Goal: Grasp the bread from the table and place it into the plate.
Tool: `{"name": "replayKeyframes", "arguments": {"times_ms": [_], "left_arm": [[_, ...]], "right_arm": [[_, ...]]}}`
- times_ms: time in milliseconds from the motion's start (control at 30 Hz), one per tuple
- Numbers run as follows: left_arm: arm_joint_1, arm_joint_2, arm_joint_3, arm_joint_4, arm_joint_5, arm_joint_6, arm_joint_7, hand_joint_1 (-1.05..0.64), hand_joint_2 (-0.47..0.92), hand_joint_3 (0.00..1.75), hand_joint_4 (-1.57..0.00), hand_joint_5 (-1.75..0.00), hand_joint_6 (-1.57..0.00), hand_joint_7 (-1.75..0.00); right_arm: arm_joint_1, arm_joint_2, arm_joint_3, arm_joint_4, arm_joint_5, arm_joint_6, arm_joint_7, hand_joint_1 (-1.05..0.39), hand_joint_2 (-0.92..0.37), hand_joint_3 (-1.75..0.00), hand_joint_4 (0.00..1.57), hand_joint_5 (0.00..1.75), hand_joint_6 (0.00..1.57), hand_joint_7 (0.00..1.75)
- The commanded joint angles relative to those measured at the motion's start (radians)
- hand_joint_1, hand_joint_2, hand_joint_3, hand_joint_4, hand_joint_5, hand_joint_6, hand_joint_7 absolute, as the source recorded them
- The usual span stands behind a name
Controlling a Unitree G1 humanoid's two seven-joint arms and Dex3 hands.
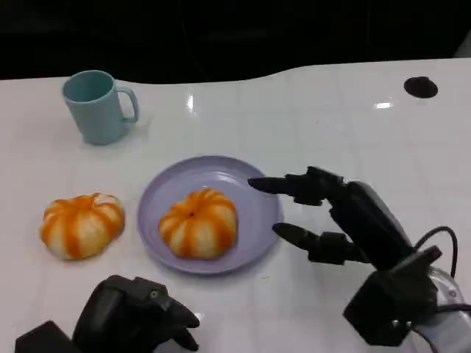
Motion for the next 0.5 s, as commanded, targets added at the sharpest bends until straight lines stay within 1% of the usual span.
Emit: {"name": "replayKeyframes", "arguments": {"times_ms": [33, 67, 100, 167, 200, 267, 300, 333, 367, 433, 500], "left_arm": [[0.002, 0.011, 0.003, -0.005, 0.002, 0.012, 0.009, -1.05, 0.89, 0.0, -1.44, -0.69, -1.57, -0.27], [0.003, 0.011, 0.003, -0.006, 0.002, 0.011, 0.008, -1.05, 0.89, 0.0, -1.44, -0.68, -1.57, -0.27], [0.003, 0.011, 0.003, -0.005, 0.001, 0.009, 0.006, -1.05, 0.89, 0.0, -1.44, -0.68, -1.57, -0.27], [0.003, 0.011, 0.003, -0.003, 0.0, 0.005, 0.004, -1.05, 0.89, 0.0, -1.44, -0.68, -1.57, -0.27], [0.002, 0.01, 0.003, 0.001, 0.0, 0.0, 0.003, -1.05, 0.89, 0.0, -1.44, -0.68, -1.57, -0.26], [0.0, 0.009, 0.003, 0.004, -0.002, -0.003, 0.0, -1.05, 0.89, 0.0, -1.43, -0.68, -1.56, -0.26], [0.0, 0.008, 0.002, 0.003, -0.001, -0.003, 0.0, -1.05, 0.89, 0.0, -1.43, -0.68, -1.56, -0.26], [0.0, 0.007, 0.002, 0.002, 0.001, -0.002, 0.003, -1.05, 0.89, 0.0, -1.43, -0.68, -1.56, -0.26], [0.0, 0.007, 0.001, 0.001, 0.002, -0.002, 0.004, -1.05, 0.89, 0.0, -1.43, -0.68, -1.57, -0.26], [0.0, 0.006, 0.0, 0.0, 0.004, -0.004, 0.006, -1.05, 0.9, 0.0, -1.44, -0.68, -1.57, -0.26], [0.001, 0.006, -0.002, -0.001, 0.011, -0.006, 0.011, -1.05, 0.9, 0.0, -1.44, -0.68, -1.57, -0.26]], "right_arm": [[0.07, 0.0, -0.052, -0.046, 0.182, 0.009, 0.119, 0.01, -0.51, -1.09, 0.71, 1.0, 0.97, 0.3], [0.089, 0.001, -0.062, -0.071, 0.235, 0.031, 0.157, 0.01, -0.51, -1.1, 0.74, 1.03, 1.0, 0.33], [0.106, 0.001, -0.071, -0.093, 0.28, 0.049, 0.192, 0.0, -0.52, -1.11, 0.76, 1.11, 1.0, 0.43], [0.133, -0.002, -0.087, -0.134, 0.346, 0.084, 0.25, -0.02, -0.57, -1.05, 0.83, 1.24, 0.93, 0.74], [0.145, -0.008, -0.095, -0.152, 0.363, 0.096, 0.271, -0.02, -0.59, -1.04, 0.84, 1.26, 0.92, 0.81], [0.165, -0.017, -0.111, -0.179, 0.376, 0.112, 0.298, -0.03, -0.57, -1.05, 0.88, 1.4, 0.91, 0.94], [0.18, -0.022, -0.119, -0.193, 0.372, 0.117, 0.305, -0.03, -0.56, -1.07, 0.88, 1.44, 0.9, 0.98], [0.197, -0.029, -0.127, -0.209, 0.36, 0.122, 0.308, -0.04, -0.53, -1.11, 0.88, 1.54, 0.89, 1.07], [0.209, -0.033, -0.132, -0.222, 0.35, 0.126, 0.31, -0.05, -0.48, -1.19, 0.86, 1.66, 0.84, 1.25], [0.239, -0.043, -0.143, -0.249, 0.337, 0.141, 0.317, -0.07, -0.46, -1.23, 0.83, 1.73, 0.79, 1.4], [0.267, -0.053, -0.153, -0.277, 0.328, 0.159, 0.325, -0.08, -0.46, -1.23, 0.82, 1.74, 0.77, 1.45]]}}
